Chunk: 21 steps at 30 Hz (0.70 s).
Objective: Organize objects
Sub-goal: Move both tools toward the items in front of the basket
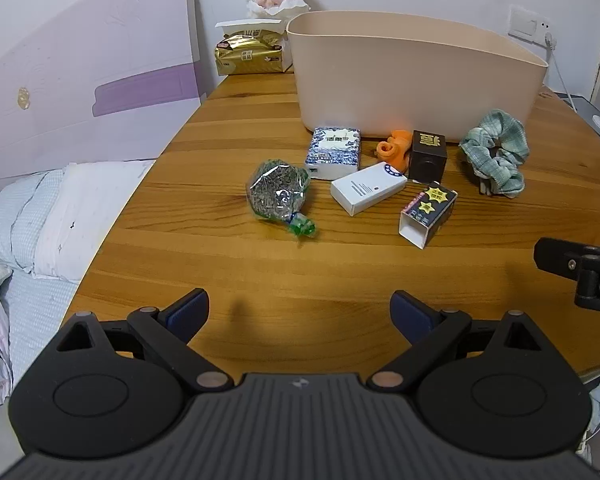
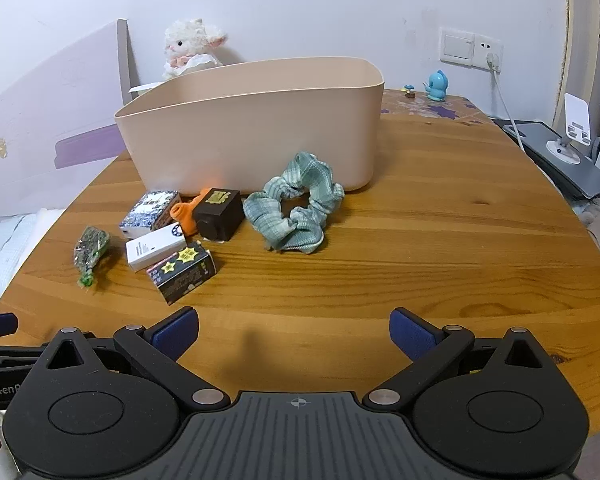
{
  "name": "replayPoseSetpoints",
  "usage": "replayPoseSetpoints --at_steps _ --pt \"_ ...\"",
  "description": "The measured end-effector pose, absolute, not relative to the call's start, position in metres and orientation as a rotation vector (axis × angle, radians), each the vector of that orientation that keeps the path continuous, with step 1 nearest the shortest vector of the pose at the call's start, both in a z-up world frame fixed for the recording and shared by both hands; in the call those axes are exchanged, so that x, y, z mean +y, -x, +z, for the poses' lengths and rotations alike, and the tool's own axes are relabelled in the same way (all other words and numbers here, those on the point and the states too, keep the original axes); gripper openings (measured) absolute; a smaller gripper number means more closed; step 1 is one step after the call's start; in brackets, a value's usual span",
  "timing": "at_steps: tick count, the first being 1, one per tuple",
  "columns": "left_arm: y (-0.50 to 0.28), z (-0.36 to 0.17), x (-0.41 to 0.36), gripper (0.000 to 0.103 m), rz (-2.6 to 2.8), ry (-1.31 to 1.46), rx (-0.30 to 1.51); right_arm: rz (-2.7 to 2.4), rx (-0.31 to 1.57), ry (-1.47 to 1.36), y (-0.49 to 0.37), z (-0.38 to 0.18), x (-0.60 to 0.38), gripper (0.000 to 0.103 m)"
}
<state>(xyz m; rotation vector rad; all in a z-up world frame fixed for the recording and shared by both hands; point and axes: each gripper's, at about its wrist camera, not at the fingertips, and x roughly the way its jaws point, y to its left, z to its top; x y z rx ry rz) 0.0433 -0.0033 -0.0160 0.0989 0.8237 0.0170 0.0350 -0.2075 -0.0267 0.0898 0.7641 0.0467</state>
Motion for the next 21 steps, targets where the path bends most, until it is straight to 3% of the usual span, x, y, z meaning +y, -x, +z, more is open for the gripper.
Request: replayPoseSetpoints --at_steps 21 --pt "-0.111 -0.029 0.017 0.098 0.078 -0.08 0.87 0.013 0.792 -0.072 -0.102 -0.038 -0.216 0.103"
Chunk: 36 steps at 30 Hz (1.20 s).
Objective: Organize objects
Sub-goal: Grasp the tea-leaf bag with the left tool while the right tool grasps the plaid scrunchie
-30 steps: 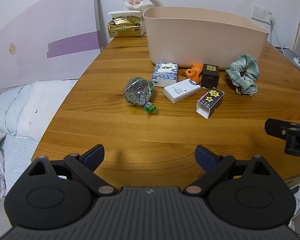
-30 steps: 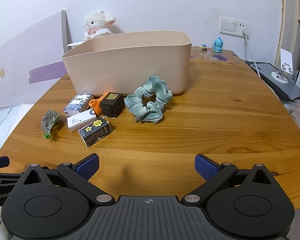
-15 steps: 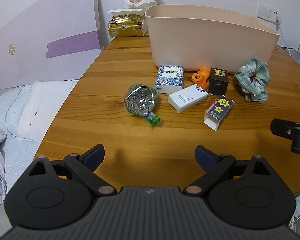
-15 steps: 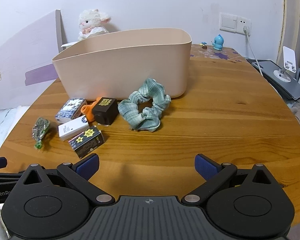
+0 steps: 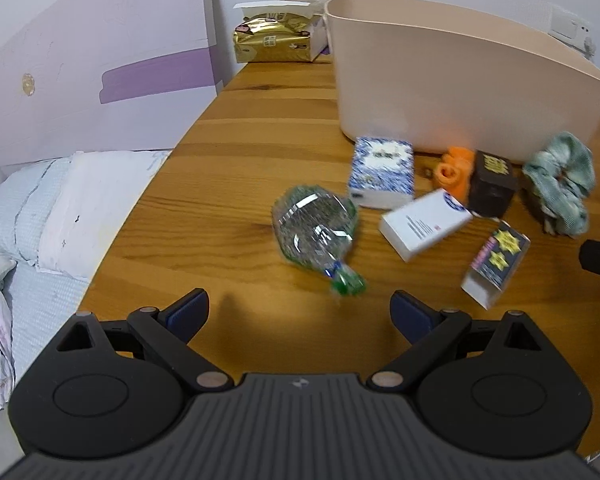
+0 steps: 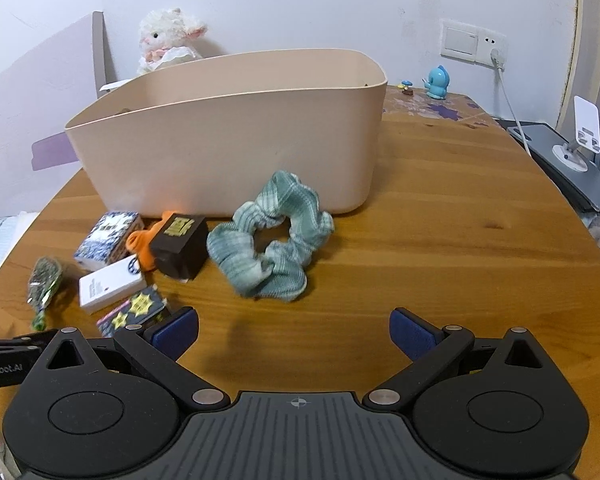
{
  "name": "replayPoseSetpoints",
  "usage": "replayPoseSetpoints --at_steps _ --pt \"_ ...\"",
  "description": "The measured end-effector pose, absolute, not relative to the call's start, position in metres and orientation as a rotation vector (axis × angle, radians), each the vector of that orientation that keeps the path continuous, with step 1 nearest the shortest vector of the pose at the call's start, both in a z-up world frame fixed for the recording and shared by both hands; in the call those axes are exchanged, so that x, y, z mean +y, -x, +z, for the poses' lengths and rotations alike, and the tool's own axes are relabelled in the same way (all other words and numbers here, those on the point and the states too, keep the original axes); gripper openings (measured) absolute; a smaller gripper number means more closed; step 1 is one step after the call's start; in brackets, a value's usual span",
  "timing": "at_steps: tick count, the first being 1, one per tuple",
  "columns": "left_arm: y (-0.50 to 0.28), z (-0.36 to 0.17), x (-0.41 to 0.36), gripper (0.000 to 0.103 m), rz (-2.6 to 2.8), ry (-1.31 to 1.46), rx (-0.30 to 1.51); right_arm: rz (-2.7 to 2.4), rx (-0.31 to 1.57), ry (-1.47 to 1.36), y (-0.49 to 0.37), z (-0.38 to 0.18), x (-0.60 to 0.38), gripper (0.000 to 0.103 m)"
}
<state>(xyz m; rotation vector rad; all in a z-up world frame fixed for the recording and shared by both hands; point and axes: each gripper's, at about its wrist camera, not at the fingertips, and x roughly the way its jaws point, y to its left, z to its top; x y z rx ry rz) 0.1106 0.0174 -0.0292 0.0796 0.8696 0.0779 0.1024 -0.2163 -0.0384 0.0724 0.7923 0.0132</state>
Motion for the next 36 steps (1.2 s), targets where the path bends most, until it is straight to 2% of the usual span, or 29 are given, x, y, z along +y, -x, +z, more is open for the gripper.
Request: replayPoseSetpoints --at_steps 17,21,22,24,25,26,27,31,36 --pt "-0.164 -0.038 0.044 0.098 0.058 0.011 0.898 -0.008 0.834 -0.007 -0.167 -0.059 -0.206 0.101" --pt "-0.167 -0.039 0.042 0.095 0.038 0.004 0.884 0.007 0.826 -0.01 -0.167 -0.063 -0.206 0.078" --pt "-0.165 -0.039 0.041 0.09 0.03 0.0 0.878 0.015 0.819 -0.006 -0.166 -0.062 -0.205 0.066" --pt "-0.162 -0.037 0.038 0.077 0.004 -0.008 0.858 0.027 0.804 -0.01 -0.162 -0.061 -0.205 0.051" --pt "-0.16 -0.035 0.036 0.068 -0.01 -0.014 0.851 0.035 0.802 -0.016 -0.16 -0.06 -0.205 0.042" --pt "-0.159 -0.035 0.034 0.058 -0.021 -0.018 0.848 0.046 0.799 -0.024 -0.158 -0.059 -0.205 0.037" --pt "-0.158 -0.034 0.032 0.054 -0.033 -0.022 0.847 0.055 0.8 -0.031 -0.156 -0.059 -0.205 0.03" --pt "-0.152 -0.032 0.029 0.047 -0.05 -0.024 0.853 0.096 0.793 -0.059 -0.145 -0.054 -0.208 0.022" --pt "-0.14 -0.02 0.03 0.045 -0.06 -0.008 0.826 0.11 0.751 -0.073 -0.128 -0.038 -0.215 0.022"
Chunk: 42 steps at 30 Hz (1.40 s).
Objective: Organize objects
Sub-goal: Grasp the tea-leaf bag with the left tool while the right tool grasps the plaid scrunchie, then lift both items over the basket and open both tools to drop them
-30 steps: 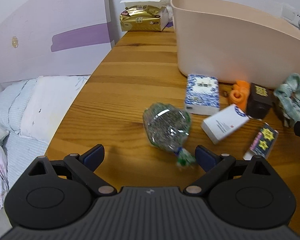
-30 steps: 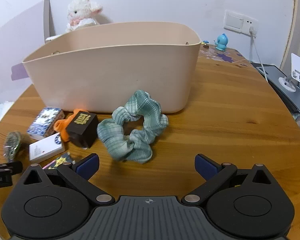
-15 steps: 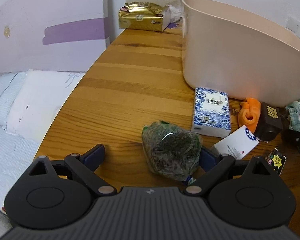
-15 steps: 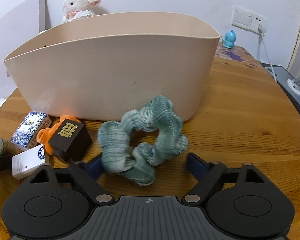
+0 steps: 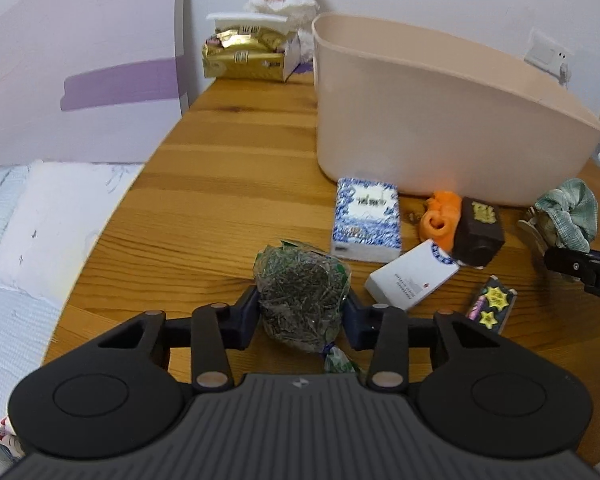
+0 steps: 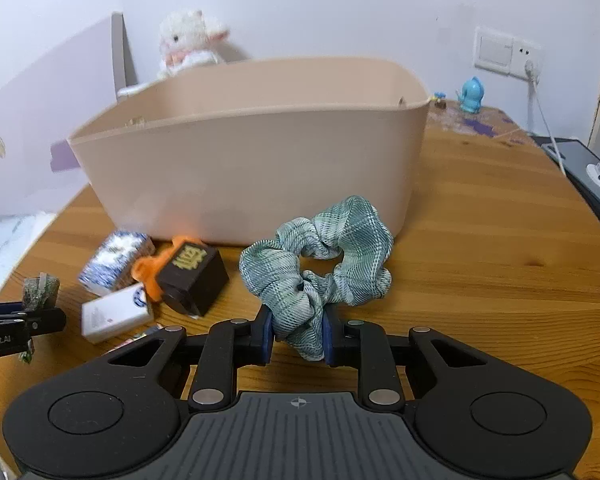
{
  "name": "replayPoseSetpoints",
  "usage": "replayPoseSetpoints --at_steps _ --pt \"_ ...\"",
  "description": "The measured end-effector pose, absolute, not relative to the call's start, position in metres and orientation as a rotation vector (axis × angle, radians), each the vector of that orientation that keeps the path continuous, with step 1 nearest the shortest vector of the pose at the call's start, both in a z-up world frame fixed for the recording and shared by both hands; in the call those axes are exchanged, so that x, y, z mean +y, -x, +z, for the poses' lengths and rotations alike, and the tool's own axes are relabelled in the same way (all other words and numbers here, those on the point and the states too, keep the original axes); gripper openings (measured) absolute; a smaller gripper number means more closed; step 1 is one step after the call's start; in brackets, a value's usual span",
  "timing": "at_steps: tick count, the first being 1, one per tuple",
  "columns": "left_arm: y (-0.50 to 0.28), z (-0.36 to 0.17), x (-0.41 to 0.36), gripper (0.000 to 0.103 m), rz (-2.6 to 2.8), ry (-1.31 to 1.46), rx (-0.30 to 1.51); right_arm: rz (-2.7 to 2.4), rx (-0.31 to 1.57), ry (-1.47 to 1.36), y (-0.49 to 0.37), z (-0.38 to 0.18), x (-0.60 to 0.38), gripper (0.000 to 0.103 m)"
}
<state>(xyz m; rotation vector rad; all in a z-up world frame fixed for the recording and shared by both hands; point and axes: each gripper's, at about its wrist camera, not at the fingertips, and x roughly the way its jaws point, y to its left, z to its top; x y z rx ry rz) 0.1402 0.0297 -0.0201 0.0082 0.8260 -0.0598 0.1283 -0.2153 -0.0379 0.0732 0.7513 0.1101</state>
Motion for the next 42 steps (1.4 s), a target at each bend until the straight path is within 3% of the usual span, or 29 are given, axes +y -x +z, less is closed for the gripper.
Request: replayPoseSetpoints --at_steps 9,24,42 --pt "-0.129 0.026 0.022 0.045 -0.102 -0.02 0.701 0.124 0.608 -0.096 -0.114 0.014 -0.232 0.022" --pt "-0.188 0.086 -0.014 0.045 -0.168 -0.049 0.547 0.151 0.474 -0.124 -0.148 0.064 -0.239 0.022" --pt "-0.176 0.061 -0.004 0.045 -0.174 -0.022 0.611 0.229 0.663 -0.048 -0.154 0.019 -0.218 0.024"
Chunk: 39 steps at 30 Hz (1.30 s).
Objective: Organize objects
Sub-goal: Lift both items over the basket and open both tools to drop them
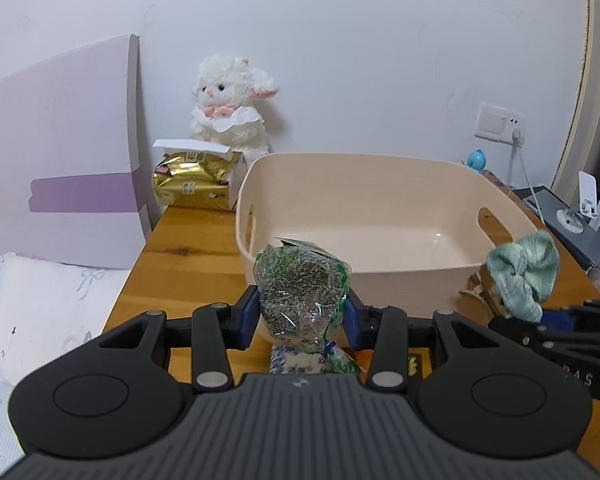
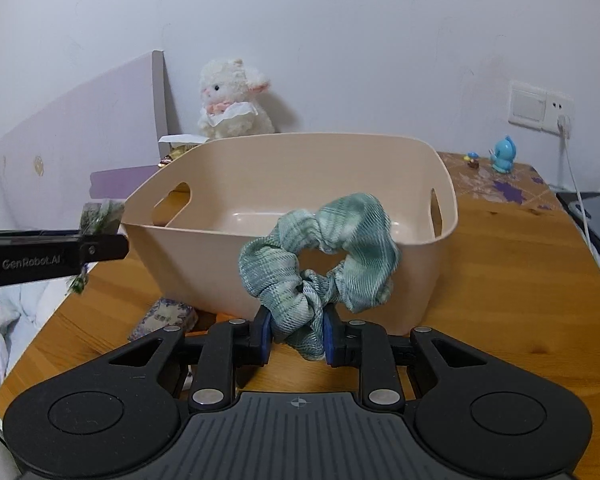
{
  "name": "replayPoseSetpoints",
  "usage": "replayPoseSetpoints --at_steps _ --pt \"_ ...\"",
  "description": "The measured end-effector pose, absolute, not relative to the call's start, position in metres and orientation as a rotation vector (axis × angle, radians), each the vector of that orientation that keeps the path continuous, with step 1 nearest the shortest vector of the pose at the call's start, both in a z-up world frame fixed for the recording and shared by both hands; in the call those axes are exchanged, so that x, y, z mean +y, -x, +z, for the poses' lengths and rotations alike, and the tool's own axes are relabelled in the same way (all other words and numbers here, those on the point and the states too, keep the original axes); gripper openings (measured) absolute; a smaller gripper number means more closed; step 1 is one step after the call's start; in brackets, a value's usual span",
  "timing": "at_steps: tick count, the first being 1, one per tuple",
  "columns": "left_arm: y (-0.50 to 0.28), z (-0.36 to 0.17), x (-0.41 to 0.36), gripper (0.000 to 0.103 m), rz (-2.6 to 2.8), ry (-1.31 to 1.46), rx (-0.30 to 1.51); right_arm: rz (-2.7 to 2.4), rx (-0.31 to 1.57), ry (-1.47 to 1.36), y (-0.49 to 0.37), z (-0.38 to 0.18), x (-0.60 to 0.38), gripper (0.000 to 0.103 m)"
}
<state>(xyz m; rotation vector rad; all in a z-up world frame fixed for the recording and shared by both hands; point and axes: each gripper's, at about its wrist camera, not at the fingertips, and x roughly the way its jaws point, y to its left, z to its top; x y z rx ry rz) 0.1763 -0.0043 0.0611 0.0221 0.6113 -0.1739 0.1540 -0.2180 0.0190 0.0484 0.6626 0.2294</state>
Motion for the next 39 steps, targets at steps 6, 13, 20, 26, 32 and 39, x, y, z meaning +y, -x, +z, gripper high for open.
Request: replayPoseSetpoints --at_steps 6,13,20,26,32,39 --pt "-0.176 0.059 0.001 0.045 -0.164 -0.013 0.622 0.235 0.65 -0.038 -0.161 0.021 -0.22 0.043" --pt "-0.178 0.06 -0.002 0.045 -0.169 -0.014 0.619 0.229 0.636 -0.063 -0.167 0.029 -0.226 0.025" --pt "-0.19 0.077 -0.021 0.045 -0.197 -0.051 0.57 0.218 0.568 -0.031 -0.174 0.053 -0.225 0.023" --pt "-0.224 0.075 -0.046 0.045 -0.225 -0.081 0.596 0.193 0.568 -0.006 -0.204 0.06 -0.217 0.024" --pt "-0.249 0.062 -0.052 0.047 -0.228 -0.064 0.658 0.17 0.595 -0.04 -0.213 0.055 -0.224 0.049" --pt "-0.234 0.072 -0.042 0.075 -0.222 -0.061 0.627 0.162 0.57 -0.064 -0.193 0.062 -0.233 0.07"
